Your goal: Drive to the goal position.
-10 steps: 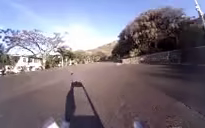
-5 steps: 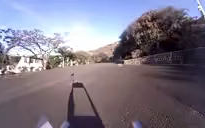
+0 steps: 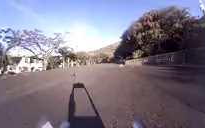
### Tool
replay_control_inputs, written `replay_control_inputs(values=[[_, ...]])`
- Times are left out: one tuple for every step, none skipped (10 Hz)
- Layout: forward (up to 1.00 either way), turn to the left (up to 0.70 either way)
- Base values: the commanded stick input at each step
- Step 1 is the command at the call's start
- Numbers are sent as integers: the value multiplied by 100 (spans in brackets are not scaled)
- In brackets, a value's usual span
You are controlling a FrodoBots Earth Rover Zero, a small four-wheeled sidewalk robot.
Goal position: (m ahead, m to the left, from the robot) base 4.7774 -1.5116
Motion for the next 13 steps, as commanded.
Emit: replay_control_inputs(values=[[50, 0], [50, 0], [50, 0], [50, 0], [50, 0], [50, 0], [50, 0], [50, 0], [50, 0], [50, 0], [50, 0], [50, 0], [50, 0]])
